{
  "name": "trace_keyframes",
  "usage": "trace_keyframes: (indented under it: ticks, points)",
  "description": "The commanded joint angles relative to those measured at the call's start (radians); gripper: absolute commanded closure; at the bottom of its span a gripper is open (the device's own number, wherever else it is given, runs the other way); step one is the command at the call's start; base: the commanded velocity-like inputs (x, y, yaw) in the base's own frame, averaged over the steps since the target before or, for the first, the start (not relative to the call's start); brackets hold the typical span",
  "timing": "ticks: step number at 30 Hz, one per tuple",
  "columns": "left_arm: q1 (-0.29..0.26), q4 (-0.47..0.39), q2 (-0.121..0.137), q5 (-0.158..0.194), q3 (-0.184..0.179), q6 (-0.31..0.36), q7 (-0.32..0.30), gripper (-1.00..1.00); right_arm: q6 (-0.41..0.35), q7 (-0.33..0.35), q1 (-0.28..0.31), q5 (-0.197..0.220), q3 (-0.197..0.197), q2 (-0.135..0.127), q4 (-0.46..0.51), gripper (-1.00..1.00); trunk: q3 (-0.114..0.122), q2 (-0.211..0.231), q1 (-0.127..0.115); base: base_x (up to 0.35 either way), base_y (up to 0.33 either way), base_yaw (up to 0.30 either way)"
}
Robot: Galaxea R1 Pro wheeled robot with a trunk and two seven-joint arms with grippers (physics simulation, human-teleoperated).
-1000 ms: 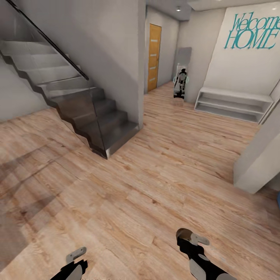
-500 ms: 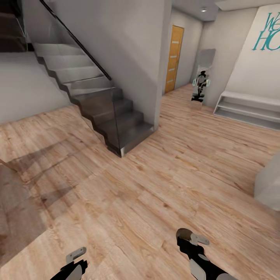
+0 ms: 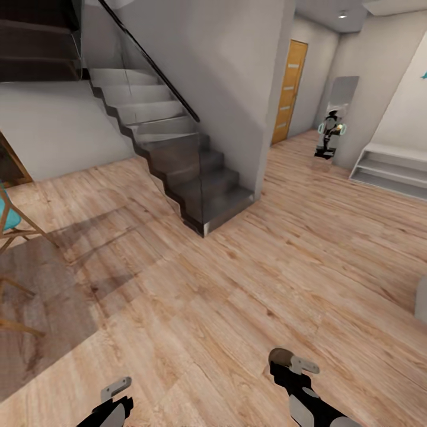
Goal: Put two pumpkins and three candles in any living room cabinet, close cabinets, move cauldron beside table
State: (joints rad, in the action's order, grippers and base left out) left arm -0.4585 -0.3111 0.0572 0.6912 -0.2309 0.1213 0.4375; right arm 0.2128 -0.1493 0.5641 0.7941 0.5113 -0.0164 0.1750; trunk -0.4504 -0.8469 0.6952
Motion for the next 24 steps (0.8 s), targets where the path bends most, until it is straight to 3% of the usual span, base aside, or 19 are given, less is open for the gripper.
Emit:
trace_keyframes:
  ticks: [1,17,24]
  points:
    - [0.000,-0.003,0.001,0.004,-0.008,0.006,0.007,-1.00,0.002,-0.006,0.000,0.006,0.009,0.000,0.001,1.00,-0.001,-0.001,0.000,-0.040,0.034,0.084]
    - [0.000,-0.002,0.000,0.013,-0.007,0.007,0.008,-1.00,0.001,-0.006,0.000,0.002,0.010,0.000,0.001,1.00,-0.001,-0.001,0.000,-0.005,0.004,0.263]
    - [0.001,0.058,0.006,0.005,-0.007,0.012,0.009,-1.00,0.002,-0.006,0.000,0.003,0.010,0.000,0.001,1.00,-0.001,-0.001,0.000,0.000,0.000,0.288]
